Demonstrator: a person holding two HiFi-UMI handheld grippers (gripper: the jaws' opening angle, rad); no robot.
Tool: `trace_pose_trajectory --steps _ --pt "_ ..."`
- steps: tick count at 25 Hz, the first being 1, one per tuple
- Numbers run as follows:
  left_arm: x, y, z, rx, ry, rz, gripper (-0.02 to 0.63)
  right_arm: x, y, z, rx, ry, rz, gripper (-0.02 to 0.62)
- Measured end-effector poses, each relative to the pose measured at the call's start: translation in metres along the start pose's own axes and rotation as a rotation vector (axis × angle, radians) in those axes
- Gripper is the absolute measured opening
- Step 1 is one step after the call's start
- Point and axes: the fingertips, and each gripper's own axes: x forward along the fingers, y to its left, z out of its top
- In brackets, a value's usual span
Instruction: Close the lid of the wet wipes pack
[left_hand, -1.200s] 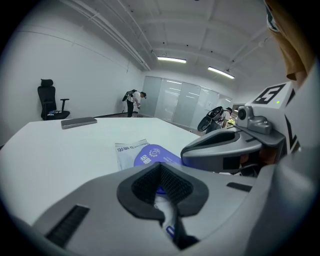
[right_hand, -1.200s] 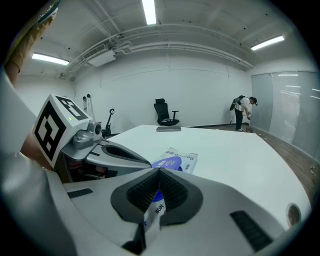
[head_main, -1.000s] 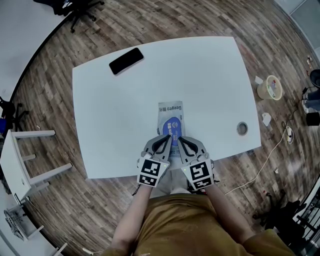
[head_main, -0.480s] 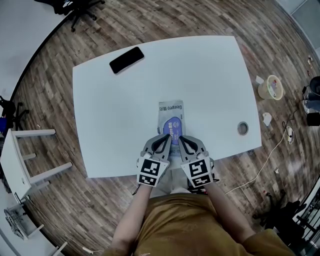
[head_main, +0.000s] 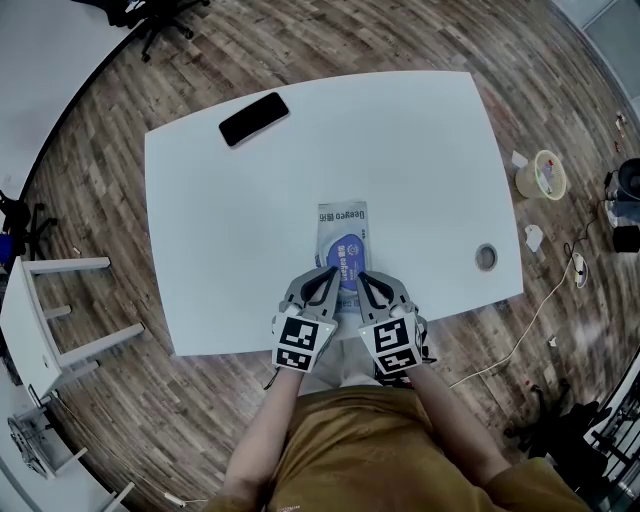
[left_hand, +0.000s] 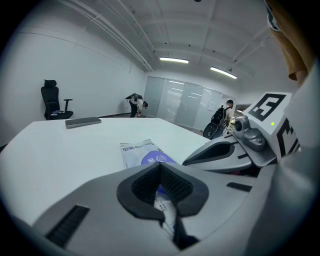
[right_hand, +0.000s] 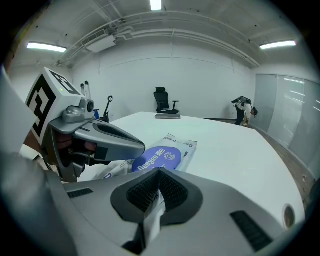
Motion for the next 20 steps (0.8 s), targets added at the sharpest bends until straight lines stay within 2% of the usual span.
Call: trace_pose_trajectory --steps 10,20 --pt "0.0021 0.0037 0.0002 -0.007 0.004 -0.003 0.006 0.0052 0.0000 -0.0061 -0.034 0.053 -0.009 0.009" --pt "0.0047 0.0087 -0.0046 -0.015 0.019 -0.008 0.006 0.0091 -0.0007 -0.0070 -0.025 0.094 -0.007 0.011"
